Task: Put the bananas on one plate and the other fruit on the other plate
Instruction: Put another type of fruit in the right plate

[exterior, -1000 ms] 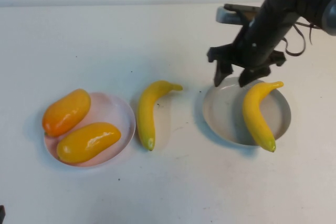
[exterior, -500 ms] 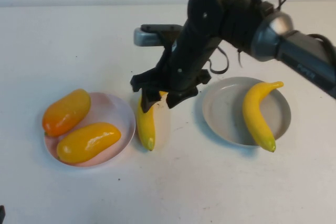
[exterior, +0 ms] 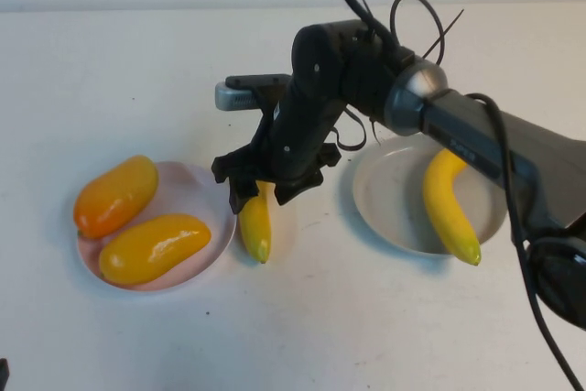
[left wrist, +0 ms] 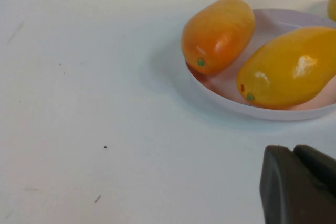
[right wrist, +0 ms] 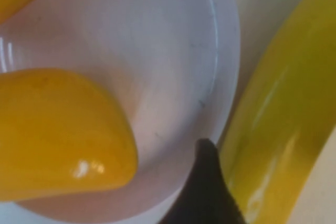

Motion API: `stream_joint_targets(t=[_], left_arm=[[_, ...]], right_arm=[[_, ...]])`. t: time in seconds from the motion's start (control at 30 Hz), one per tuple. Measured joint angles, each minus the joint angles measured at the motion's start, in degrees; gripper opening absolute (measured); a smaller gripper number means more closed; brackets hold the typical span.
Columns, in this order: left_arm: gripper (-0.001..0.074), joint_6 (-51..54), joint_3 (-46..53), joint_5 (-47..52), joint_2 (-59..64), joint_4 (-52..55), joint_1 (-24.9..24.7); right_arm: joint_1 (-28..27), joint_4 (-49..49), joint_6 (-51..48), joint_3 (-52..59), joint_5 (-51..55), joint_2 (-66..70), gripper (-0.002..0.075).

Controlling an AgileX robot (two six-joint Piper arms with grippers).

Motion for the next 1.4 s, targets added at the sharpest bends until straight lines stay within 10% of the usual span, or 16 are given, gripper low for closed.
stream_joint_targets(t=[1.4], left_arm=[[-0.0004, 0.0, 0.0, 0.0, 0.0, 0.0, 0.0]], right_arm=[[-0.5, -9.0, -0.2, -7.3, 3.7, 0.2, 0.0307]])
